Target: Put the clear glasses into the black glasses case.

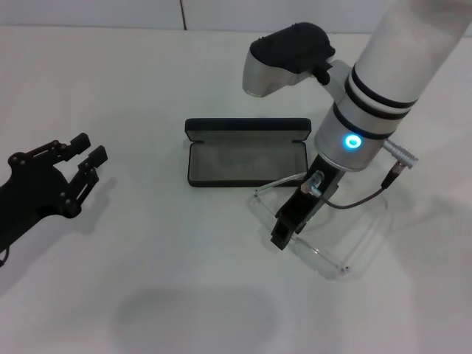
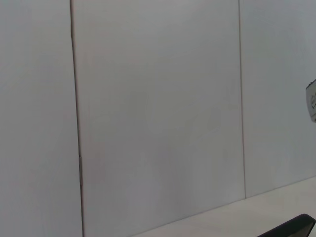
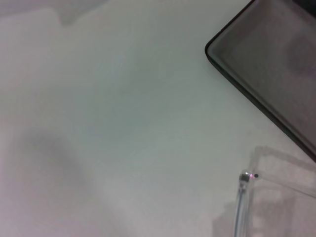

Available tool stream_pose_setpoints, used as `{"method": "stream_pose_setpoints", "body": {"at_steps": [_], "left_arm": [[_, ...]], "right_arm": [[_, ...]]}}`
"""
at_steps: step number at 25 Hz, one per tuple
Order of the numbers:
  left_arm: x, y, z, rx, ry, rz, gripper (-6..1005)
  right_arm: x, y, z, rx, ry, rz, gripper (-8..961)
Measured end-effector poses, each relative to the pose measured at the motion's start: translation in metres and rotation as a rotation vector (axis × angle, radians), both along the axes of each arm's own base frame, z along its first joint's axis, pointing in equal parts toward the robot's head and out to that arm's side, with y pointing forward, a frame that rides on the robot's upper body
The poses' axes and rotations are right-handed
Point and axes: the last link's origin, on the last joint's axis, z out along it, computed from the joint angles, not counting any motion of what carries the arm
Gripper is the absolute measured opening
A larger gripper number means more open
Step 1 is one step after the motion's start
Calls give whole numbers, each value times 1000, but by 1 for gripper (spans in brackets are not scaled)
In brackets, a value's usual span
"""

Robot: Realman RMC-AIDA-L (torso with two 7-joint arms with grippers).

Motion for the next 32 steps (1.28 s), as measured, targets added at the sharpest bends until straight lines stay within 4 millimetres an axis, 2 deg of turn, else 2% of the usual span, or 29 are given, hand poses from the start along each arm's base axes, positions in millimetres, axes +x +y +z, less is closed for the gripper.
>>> {"method": "stream_pose_setpoints", "body": {"at_steps": [16, 25, 32], "left_arm": [[-1, 1, -1, 0, 5, 9, 277], [-2, 0, -1, 0, 6, 14, 278], [-3, -1, -1, 2, 6, 19, 278]], "right_arm": [[4, 0, -4, -2, -12, 23, 362], [6, -2, 1, -25, 6, 7, 224], [4, -6, 18, -34, 80, -38, 148]]}}
